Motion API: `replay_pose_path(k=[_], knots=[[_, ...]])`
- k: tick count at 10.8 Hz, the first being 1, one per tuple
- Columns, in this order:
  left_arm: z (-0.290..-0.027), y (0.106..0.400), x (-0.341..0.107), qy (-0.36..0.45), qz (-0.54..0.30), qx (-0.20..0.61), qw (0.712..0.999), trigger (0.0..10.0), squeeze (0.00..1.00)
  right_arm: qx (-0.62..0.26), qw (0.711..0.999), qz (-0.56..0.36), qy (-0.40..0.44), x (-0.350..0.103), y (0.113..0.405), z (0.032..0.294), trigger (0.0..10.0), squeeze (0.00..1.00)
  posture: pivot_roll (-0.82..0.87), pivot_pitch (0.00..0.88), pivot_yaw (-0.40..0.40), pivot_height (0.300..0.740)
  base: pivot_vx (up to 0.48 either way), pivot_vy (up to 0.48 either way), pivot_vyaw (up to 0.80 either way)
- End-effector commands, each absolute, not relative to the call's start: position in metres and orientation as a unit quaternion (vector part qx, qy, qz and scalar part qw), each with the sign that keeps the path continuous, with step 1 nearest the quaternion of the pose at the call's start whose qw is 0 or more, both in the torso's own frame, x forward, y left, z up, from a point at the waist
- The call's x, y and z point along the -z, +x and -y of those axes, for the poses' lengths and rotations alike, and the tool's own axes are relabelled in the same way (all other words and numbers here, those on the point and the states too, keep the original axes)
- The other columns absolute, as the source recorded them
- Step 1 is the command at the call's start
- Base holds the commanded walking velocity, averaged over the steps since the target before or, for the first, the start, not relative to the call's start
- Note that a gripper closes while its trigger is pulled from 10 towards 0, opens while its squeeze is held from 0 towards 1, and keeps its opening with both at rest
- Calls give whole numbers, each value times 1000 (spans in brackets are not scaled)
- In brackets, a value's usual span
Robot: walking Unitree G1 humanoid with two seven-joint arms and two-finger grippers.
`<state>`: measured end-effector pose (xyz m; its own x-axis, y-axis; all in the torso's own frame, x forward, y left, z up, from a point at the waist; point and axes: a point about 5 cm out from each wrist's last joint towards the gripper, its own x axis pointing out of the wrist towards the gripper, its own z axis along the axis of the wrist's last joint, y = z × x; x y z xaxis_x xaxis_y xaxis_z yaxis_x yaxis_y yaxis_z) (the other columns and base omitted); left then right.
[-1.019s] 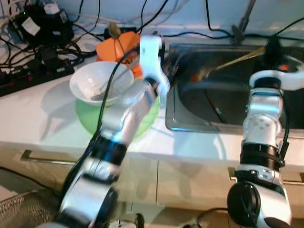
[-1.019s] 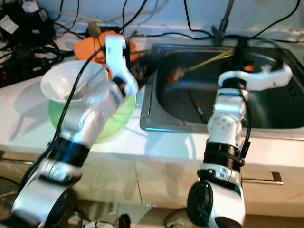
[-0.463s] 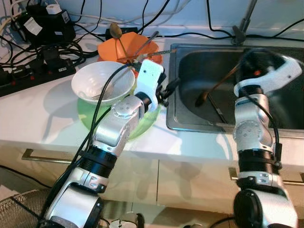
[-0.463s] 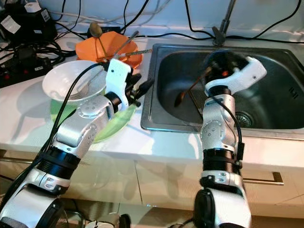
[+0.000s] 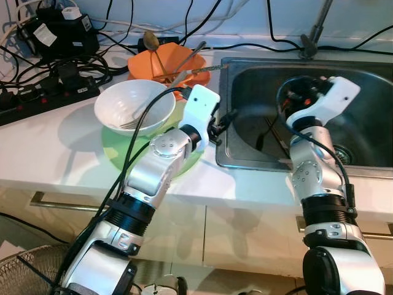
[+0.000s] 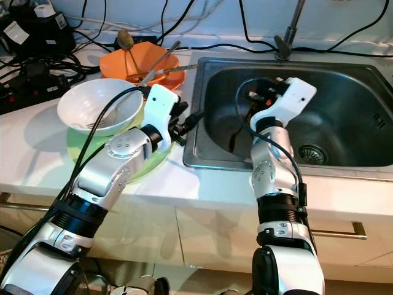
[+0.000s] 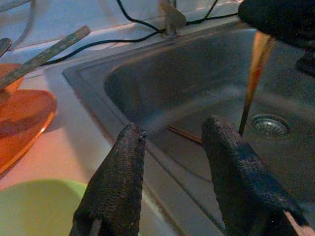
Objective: Kitchen organization
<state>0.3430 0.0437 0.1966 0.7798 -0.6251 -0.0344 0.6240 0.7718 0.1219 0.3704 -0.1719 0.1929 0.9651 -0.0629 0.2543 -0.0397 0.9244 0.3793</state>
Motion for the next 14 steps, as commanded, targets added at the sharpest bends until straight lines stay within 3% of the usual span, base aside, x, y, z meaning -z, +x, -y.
replay_pose_path(k=[1, 6, 7, 8, 9, 11, 12, 14], knots=[[-40, 339, -194, 78, -3, 343, 936, 10000, 0, -6, 978, 118, 171, -188, 372, 164, 10000, 0, 19, 14, 52, 740, 0, 0, 0], [-39, 339, -194, 82, -8, 346, 935, 10000, 0, -29, 988, 77, 131, -174, 375, 151, 10000, 0, 29, 30, 46, 740, 0, 0, 0], [-39, 337, -192, 85, -14, 354, 931, 10000, 0, -35, 989, 69, 129, -172, 375, 147, 10000, 408, 35, 41, 44, 740, 0, 0, 0], [-38, 337, -191, 88, -16, 357, 930, 10000, 0, -37, 989, 64, 129, -170, 375, 145, 10000, 949, 35, 41, 44, 740, 0, 0, 0], [-38, 336, -191, 88, -17, 358, 929, 10000, 0, -39, 989, 62, 128, -169, 375, 144, 10000, 1000, 38, 48, 44, 740, 0, 0, 0], [-38, 337, -191, 84, -13, 354, 931, 10000, 0, -41, 990, 69, 117, -170, 375, 142, 10000, 957, 36, 57, 43, 740, 0, 0, 0], [-42, 341, -191, 75, 6, 332, 940, 10000, 0, -41, 990, 92, 95, -176, 373, 139, 10000, 0, 33, 60, 43, 740, 0, 0, 0], [-51, 344, -188, 63, 37, 299, 952, 10000, 0, -46, 986, 151, 63, -189, 365, 134, 10000, 0, 32, 65, 40, 740, 0, 0, 0]])
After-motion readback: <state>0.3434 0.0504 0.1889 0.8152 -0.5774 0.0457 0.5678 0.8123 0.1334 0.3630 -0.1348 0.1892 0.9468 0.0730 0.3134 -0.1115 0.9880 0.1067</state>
